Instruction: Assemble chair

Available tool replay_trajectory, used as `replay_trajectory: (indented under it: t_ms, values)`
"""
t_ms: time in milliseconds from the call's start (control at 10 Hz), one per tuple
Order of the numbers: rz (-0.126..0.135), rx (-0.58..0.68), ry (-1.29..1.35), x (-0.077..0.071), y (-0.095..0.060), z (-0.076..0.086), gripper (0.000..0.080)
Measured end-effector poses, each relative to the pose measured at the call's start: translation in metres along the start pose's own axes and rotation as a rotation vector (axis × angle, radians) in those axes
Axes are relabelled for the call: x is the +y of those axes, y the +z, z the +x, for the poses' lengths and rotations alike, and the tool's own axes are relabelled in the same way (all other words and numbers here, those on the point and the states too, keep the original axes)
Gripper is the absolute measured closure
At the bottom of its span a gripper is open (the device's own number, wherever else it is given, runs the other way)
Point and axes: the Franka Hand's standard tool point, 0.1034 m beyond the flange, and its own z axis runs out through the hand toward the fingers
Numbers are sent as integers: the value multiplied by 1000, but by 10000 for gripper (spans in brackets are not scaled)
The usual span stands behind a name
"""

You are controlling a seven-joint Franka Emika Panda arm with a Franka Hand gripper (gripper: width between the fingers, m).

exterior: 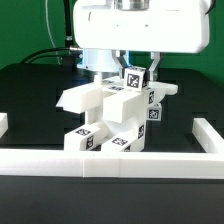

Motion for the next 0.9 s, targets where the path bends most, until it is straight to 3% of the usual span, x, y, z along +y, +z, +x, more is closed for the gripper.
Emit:
replay_trajectory:
  t_ms: [300,700,900]
  values:
    - [6,0,175,0,0,1,515]
    - [84,-1,543,7,0,10,515]
    - [86,-2,640,6,-1,11,515]
